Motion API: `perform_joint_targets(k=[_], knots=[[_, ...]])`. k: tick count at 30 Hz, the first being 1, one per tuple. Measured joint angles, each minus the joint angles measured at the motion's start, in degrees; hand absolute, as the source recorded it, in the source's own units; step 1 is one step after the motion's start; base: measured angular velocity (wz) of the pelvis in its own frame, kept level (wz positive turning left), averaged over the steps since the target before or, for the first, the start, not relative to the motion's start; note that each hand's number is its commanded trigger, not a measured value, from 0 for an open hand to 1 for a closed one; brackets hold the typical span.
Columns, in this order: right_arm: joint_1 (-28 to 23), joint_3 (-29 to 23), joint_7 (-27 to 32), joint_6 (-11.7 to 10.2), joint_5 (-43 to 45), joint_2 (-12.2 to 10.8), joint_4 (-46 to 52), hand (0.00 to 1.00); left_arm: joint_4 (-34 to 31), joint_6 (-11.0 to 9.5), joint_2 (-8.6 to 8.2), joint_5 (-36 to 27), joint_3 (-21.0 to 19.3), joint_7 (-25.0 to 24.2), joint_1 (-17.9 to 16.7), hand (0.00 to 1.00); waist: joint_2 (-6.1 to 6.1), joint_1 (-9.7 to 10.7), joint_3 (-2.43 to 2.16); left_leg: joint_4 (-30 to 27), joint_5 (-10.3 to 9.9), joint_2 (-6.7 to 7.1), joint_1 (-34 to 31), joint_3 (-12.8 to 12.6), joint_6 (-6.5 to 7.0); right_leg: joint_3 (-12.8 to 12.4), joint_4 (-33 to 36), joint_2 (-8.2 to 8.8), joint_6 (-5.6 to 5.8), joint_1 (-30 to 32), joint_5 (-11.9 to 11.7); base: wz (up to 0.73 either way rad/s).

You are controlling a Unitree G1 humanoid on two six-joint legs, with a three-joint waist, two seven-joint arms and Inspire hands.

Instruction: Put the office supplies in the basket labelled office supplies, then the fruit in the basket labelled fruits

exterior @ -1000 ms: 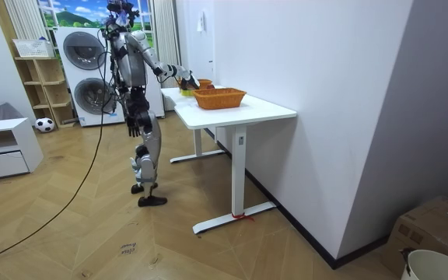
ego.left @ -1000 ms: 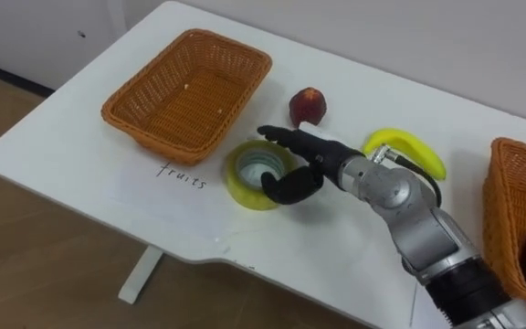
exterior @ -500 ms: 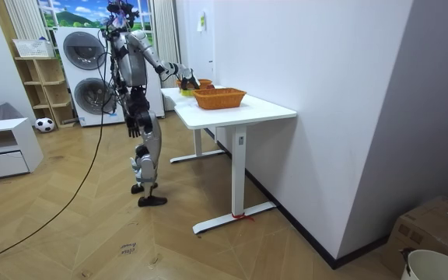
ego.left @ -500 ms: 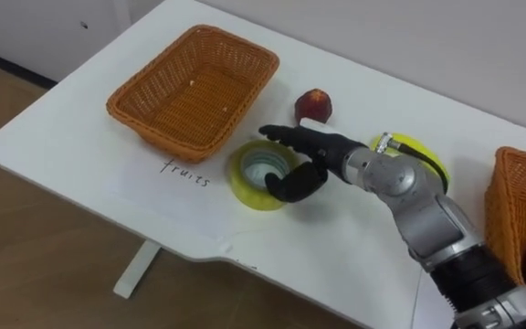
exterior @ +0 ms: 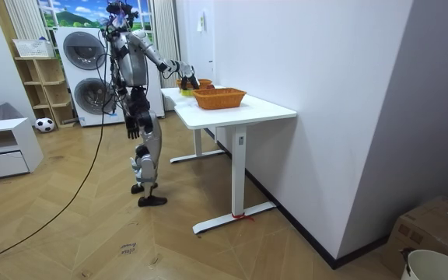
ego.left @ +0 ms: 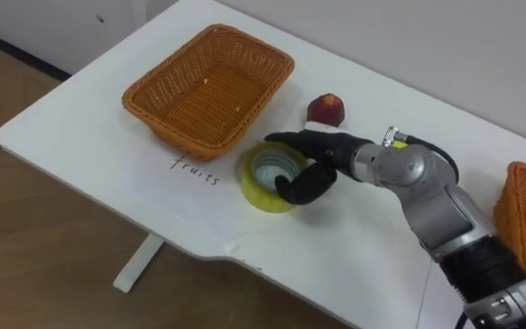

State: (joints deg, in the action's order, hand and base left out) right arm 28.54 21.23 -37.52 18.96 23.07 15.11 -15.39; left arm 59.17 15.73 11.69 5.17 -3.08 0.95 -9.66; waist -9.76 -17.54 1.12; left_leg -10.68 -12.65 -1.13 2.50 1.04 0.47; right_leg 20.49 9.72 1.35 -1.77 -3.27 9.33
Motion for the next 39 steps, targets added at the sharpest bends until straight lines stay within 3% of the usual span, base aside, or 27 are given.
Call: perform_joint_targets(k=[3,9,11,20,28,39], knots=[[0.8,0.1,-0.8,1.1,0.0,0.0,-0.4,0.00,0.6,0.5,0.29,0.0,0.1,0.2,1.0,0.00,-0.30,0.0,0.03,0.1,0.0,0.03,0.0,0.0,0.00,0.0,0.0,-0.01,0.00,0.0,0.0,0.00],[2.1,0.1,-2.2,1.2,0.0,0.0,-1.9,0.00,0.6,0.5,0.51,0.0,1.0,1.2,1.3,0.00,-0.48,-0.1,-0.08,0.2,0.0,0.00,0.0,0.0,0.00,-0.3,0.0,-0.37,0.00,0.1,0.0,0.00],[2.1,0.1,-2.6,1.2,0.1,0.0,-1.9,1.00,1.0,0.5,0.53,0.0,1.0,1.3,1.4,0.00,-0.61,-0.1,-0.18,0.2,0.0,-0.01,0.0,0.0,0.00,-0.5,0.0,-0.39,0.00,0.1,0.0,0.00],[5.4,0.8,-2.4,1.2,2.6,0.9,-4.7,1.00,1.7,0.5,1.08,0.1,0.8,1.2,2.4,0.00,-0.82,-0.5,-0.32,0.2,0.0,0.04,0.2,0.6,0.01,-0.9,-0.1,-0.42,0.00,0.2,0.0,0.02],[5.3,2.8,-2.9,1.7,5.7,2.3,-5.3,1.00,1.9,0.4,1.67,0.0,0.8,1.1,3.3,0.00,-1.09,-1.7,-0.32,0.2,0.0,0.03,0.2,0.7,0.01,-3.1,-0.1,-0.34,0.01,0.4,0.0,0.01],[5.3,3.1,-5.5,2.4,6.9,3.0,-5.2,1.00,2.8,0.2,2.18,0.0,-0.2,0.9,4.0,0.00,-1.20,-1.6,-0.27,0.2,0.0,-0.02,0.1,0.7,0.00,-3.2,-0.1,-0.47,0.01,0.4,0.0,0.00]])
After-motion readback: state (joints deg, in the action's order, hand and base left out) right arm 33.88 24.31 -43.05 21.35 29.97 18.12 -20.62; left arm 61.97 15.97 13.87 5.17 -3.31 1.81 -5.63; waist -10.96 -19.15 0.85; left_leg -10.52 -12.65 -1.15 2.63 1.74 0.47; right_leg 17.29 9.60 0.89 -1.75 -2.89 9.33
